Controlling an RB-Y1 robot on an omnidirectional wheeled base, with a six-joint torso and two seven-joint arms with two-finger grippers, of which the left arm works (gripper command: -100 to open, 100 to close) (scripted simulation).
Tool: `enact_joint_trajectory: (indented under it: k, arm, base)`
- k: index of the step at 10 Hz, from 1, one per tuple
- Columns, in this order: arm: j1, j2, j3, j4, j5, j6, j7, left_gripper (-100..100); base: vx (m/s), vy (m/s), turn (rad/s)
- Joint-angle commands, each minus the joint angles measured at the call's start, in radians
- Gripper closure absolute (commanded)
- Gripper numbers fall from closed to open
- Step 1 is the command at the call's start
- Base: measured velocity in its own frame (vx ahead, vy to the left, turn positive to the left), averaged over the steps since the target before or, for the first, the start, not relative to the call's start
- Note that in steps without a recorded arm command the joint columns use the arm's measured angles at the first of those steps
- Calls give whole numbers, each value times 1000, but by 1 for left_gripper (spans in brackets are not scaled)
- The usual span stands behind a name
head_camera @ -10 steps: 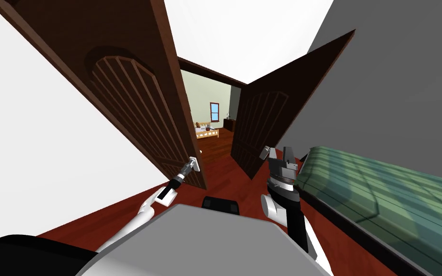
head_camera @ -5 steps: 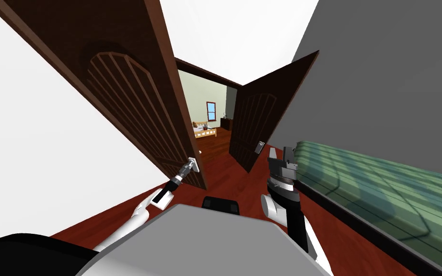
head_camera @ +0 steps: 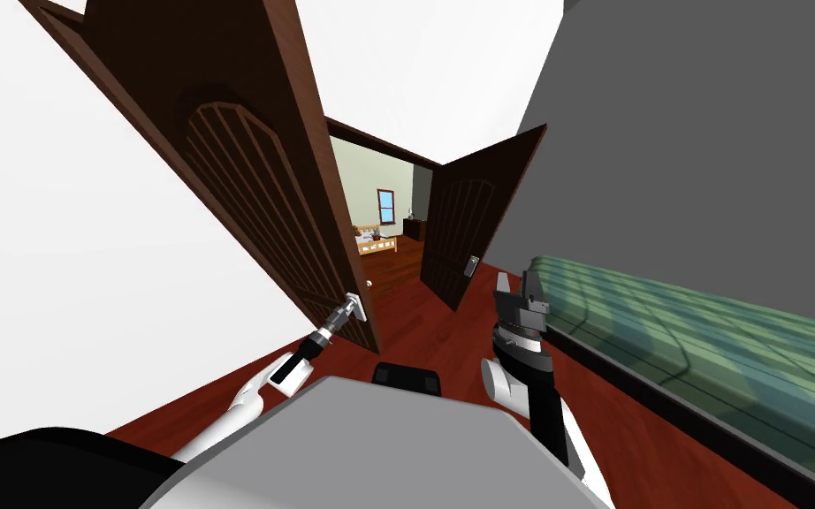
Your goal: Pull the door open
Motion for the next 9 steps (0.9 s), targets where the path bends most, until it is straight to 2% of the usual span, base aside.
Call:
enact_joint_trajectory:
  k: [1,2,9]
  arm:
    - [4,13,-5,7,0,-19,9,100]
    - [5,17,-6,8,0,-24,11,100]
    - [22,77,-27,38,0,-109,52,100]
  base:
    - [-120,71,-135]
    - [-191,81,-155]
    - [-207,105,-138]
